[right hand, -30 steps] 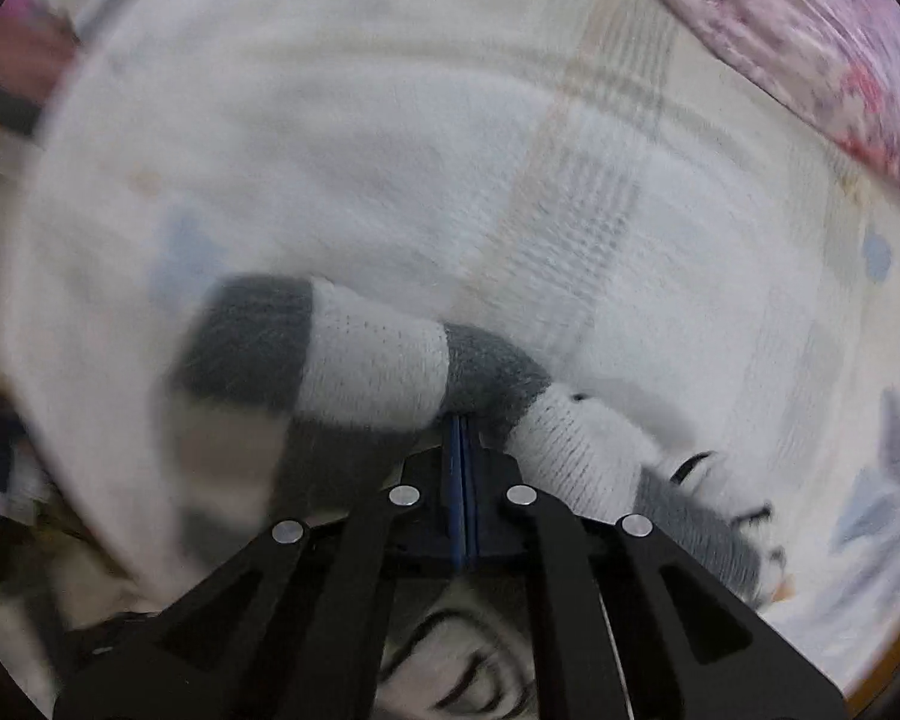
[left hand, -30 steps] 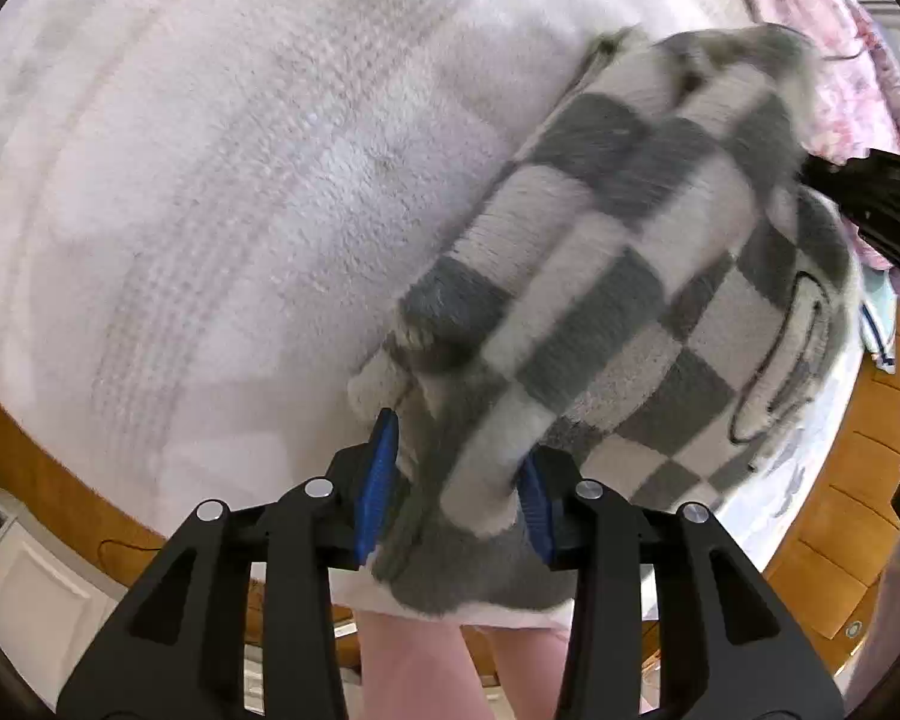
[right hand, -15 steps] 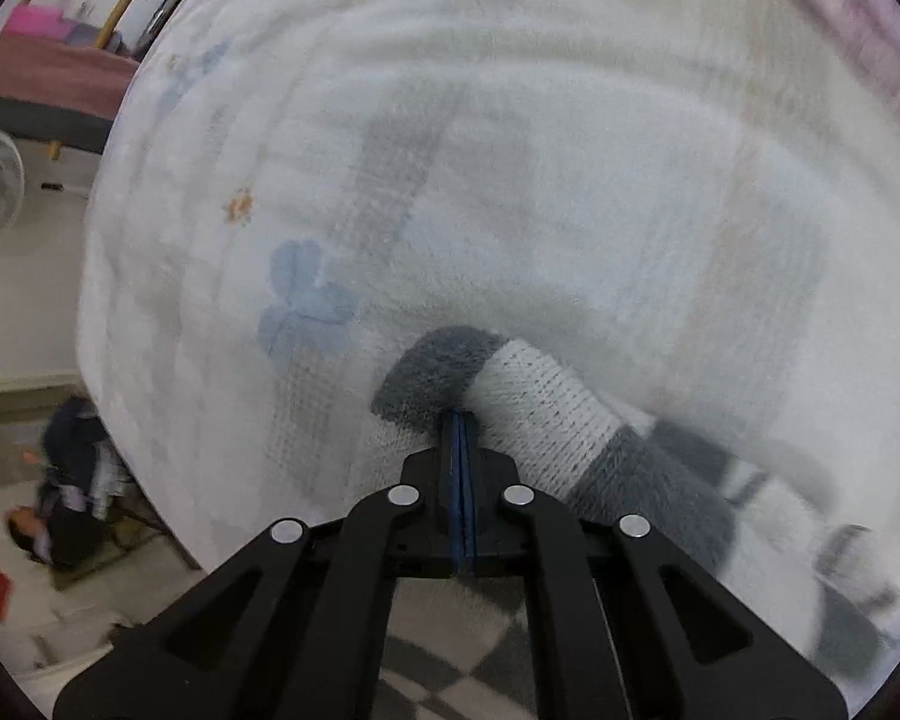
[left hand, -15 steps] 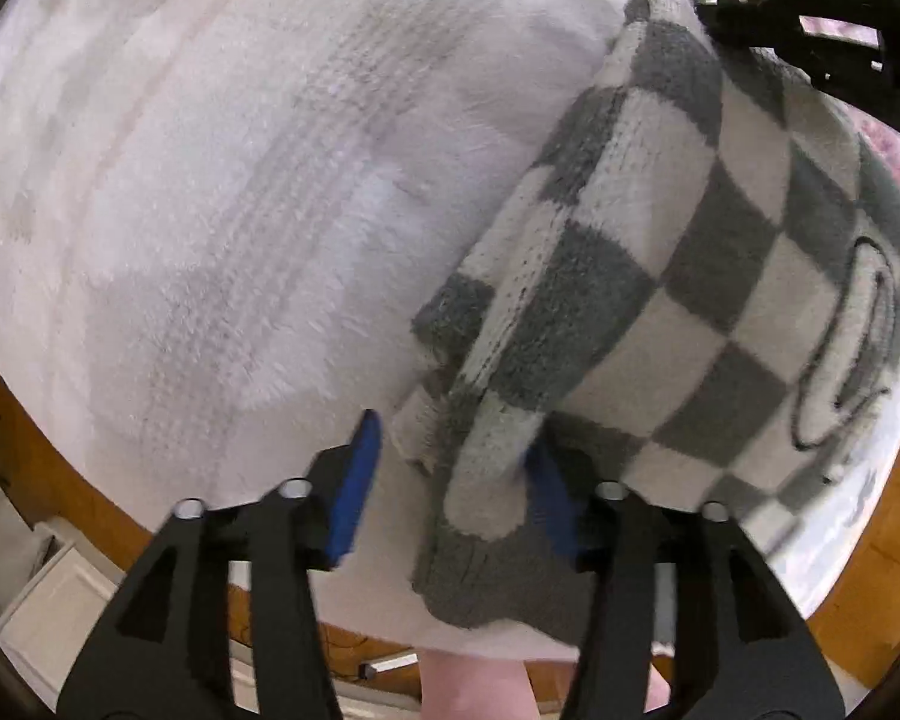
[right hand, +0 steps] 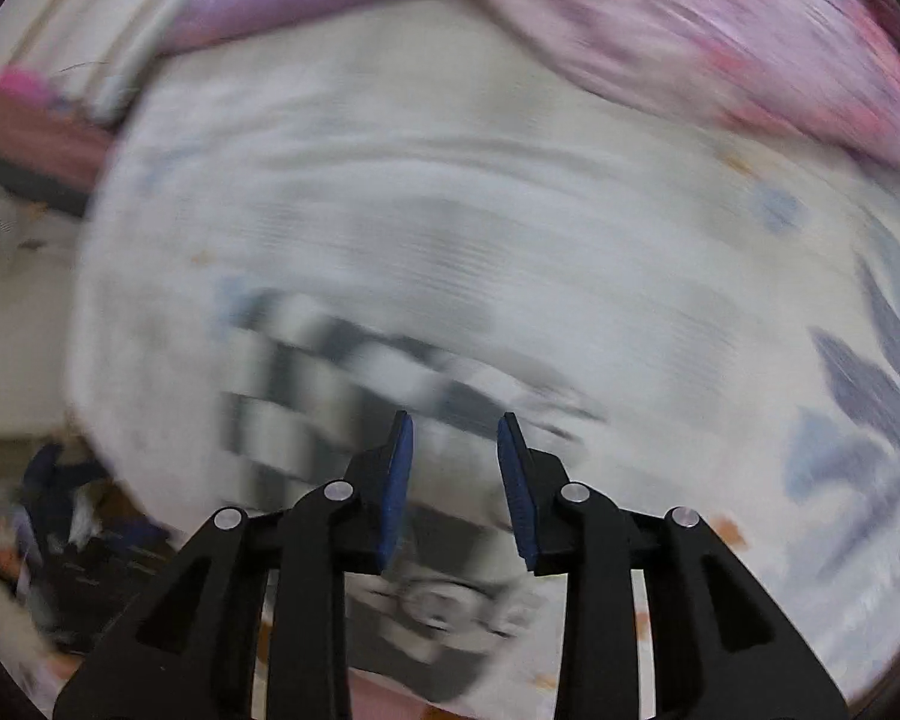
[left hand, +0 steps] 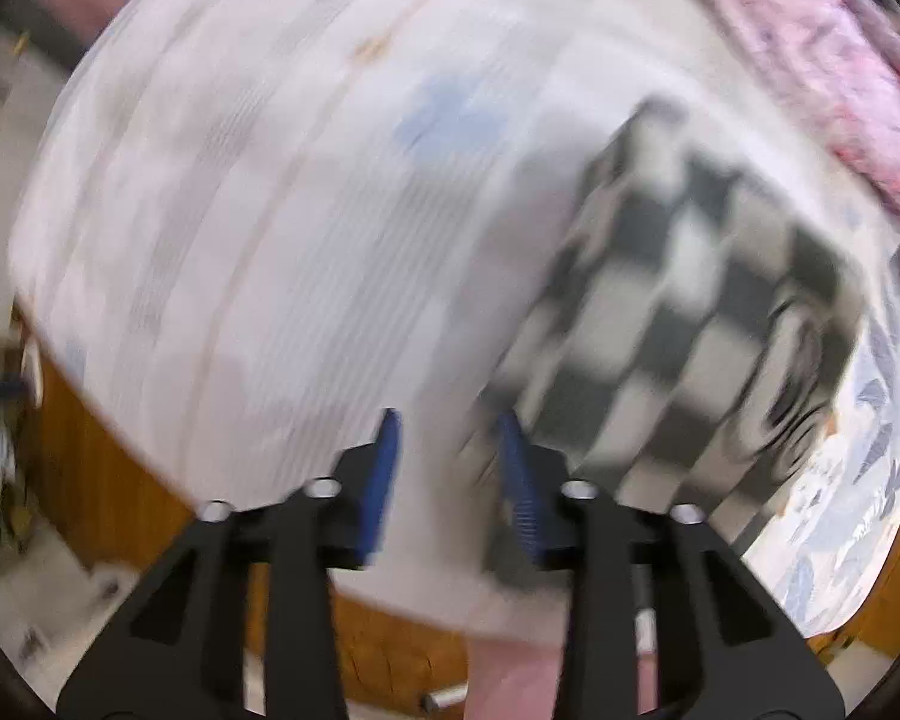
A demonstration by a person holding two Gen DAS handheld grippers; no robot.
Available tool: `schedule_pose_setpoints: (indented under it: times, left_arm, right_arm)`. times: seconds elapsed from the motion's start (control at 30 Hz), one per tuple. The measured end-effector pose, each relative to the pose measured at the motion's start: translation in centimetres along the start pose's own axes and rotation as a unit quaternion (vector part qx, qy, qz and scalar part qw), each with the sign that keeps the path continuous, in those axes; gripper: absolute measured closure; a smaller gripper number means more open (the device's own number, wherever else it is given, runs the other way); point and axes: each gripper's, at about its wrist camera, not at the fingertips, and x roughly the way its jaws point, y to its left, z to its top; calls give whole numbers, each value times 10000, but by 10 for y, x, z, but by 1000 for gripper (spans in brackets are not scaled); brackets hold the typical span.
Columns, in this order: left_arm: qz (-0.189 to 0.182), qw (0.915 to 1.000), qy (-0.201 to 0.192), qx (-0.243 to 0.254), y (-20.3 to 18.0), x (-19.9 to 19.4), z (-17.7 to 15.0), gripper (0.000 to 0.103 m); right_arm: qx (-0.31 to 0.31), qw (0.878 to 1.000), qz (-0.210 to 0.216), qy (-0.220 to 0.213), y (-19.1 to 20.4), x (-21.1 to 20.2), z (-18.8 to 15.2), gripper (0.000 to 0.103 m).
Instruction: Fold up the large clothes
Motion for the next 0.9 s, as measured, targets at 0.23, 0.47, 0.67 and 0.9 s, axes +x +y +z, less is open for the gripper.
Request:
schedule_pose_setpoints:
  times: [0.23, 0.47, 0.67, 0.9]
  left_arm:
    - [-565, 9925, -397, 1008, -103, 59, 96, 84]
    - [-120, 9894, -198, 1436, -128, 145, 147, 86]
    - [-272, 9870, -67, 1585, -112, 116, 141, 86]
    - [-317, 9875, 10, 1544, -80, 109, 61, 87]
  right_arm:
    - [826, 9957, 85, 419, -17, 46, -11, 89]
    - [1384, 9895, -422, 54, -28, 96, 23, 92]
    - [1223, 9906, -527, 313, -11, 66, 8, 88]
    - [1027, 9939, -357, 179, 4, 65, -74, 87]
